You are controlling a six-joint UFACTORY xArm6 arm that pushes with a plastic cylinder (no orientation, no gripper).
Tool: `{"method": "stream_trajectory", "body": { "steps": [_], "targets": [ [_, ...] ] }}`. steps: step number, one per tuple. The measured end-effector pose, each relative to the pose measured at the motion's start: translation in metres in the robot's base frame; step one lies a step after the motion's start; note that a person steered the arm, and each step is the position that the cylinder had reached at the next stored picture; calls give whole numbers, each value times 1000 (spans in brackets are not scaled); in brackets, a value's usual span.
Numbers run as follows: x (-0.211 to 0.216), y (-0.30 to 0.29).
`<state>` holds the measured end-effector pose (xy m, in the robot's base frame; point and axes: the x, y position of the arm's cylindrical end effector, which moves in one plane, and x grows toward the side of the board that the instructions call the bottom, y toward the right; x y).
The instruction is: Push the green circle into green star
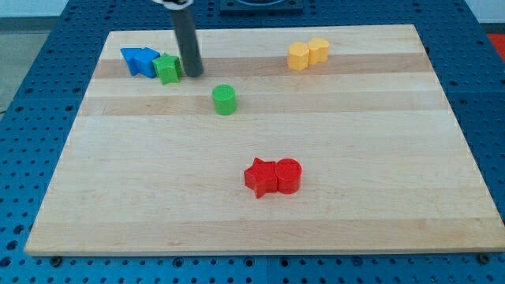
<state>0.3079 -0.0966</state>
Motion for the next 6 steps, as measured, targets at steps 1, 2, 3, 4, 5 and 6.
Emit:
{"method": "stream_trajectory", "body": {
  "steps": [1,2,3,4,5,6],
  "targets": [
    [31,46],
    [80,67],
    [108,72],
    [112,60],
    [102,39],
    [66,17]
  ]
}}
